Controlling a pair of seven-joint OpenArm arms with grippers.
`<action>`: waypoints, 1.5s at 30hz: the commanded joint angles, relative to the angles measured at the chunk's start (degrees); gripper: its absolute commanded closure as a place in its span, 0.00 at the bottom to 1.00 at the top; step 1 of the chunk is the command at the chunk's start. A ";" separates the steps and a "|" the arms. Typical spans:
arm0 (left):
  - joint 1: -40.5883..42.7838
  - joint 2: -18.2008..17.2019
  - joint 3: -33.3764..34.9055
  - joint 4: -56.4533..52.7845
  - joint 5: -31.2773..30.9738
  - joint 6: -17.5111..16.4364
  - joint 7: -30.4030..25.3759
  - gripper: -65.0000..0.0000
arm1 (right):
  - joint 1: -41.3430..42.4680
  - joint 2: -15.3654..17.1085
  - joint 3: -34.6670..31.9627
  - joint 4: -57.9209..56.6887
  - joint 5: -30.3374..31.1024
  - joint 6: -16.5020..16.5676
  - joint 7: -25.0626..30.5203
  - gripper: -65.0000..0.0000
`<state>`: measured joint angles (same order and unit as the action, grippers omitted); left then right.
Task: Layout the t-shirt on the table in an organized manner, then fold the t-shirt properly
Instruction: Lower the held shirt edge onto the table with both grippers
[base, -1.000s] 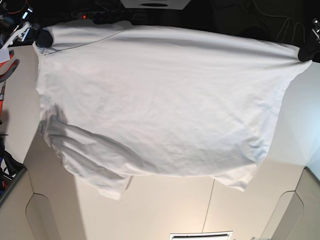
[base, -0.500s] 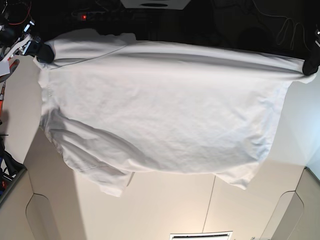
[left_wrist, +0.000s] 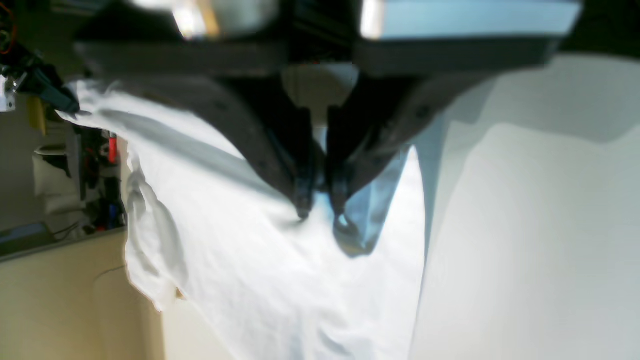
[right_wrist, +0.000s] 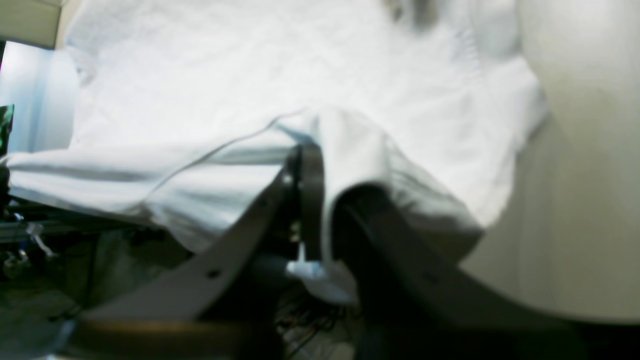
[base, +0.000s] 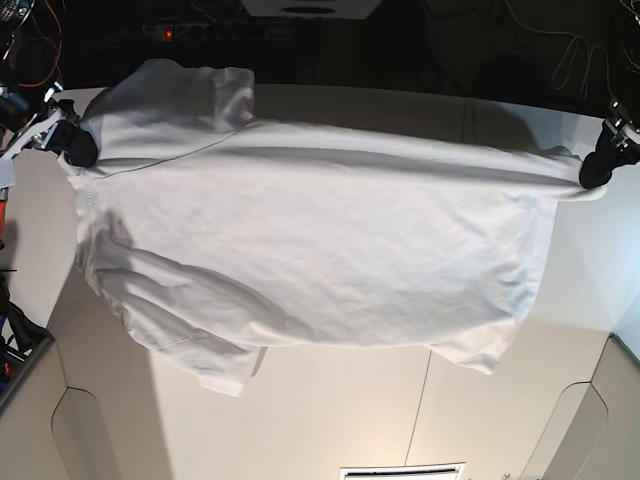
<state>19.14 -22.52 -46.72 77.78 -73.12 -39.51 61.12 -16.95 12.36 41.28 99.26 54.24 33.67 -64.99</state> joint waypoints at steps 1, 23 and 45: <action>-0.50 -1.11 0.00 0.92 -0.15 -0.49 -1.88 1.00 | 0.87 0.94 -0.70 0.72 -0.28 0.17 2.40 1.00; -3.76 -1.11 0.63 0.92 15.13 -0.49 -9.51 1.00 | 7.50 0.92 -12.17 -7.10 -23.56 -6.43 16.44 1.00; -3.89 -1.11 0.63 0.90 15.19 -0.49 -9.55 1.00 | 9.22 0.96 -12.17 -10.82 -23.19 -6.25 17.03 0.89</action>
<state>15.53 -22.20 -45.58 77.78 -57.12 -39.70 53.47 -8.47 12.23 28.58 87.64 31.09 27.83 -49.41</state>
